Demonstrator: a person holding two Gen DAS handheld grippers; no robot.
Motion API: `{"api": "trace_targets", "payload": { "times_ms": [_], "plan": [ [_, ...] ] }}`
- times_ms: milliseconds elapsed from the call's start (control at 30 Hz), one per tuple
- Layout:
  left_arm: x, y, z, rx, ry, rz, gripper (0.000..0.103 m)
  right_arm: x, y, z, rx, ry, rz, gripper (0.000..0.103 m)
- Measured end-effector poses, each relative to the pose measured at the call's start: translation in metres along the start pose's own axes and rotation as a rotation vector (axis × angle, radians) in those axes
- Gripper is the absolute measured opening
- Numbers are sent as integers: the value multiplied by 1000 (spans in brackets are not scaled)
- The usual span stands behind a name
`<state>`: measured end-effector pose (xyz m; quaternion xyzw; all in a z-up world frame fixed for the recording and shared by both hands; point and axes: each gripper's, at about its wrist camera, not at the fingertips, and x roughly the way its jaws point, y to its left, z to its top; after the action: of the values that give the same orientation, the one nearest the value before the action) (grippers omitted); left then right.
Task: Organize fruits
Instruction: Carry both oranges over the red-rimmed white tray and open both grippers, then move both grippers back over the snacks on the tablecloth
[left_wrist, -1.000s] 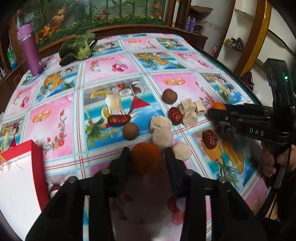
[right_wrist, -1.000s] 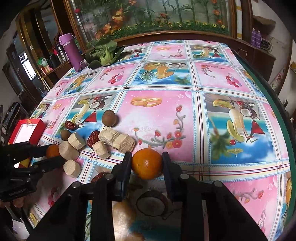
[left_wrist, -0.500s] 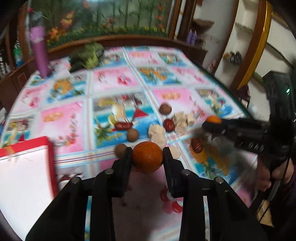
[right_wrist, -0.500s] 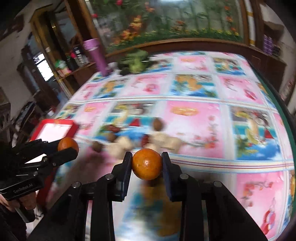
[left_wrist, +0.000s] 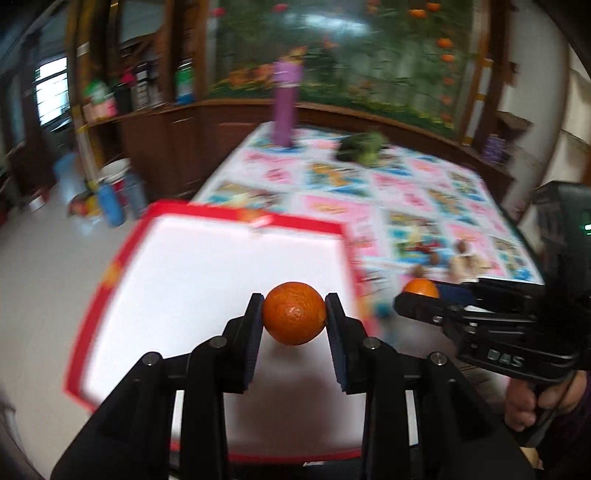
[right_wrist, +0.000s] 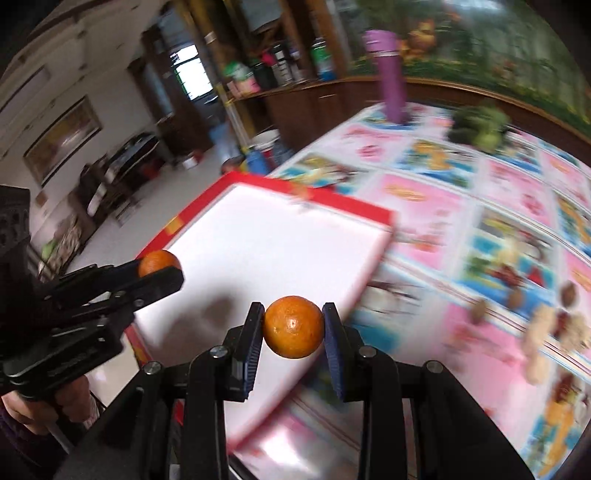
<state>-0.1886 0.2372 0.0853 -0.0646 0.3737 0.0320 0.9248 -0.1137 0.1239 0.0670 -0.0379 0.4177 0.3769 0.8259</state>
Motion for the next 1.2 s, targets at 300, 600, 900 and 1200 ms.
{"api": "trace_targets", "payload": {
  "times_ms": [300,600,900,1200],
  "plan": [
    [21,68,-31,-101,98,131,35,57,43,-1,-52,140,-1,31],
    [29,67,-35,-86,131,178,43,47,51,-5,-59,137,-36,48],
    [10,49,-22,-47,31,295,86,-19,9,-8,12,-45,-26,56],
    [1,-40,1,99,-27,94,95,-99,-98,-55,187,-166,-238,62]
  ]
}}
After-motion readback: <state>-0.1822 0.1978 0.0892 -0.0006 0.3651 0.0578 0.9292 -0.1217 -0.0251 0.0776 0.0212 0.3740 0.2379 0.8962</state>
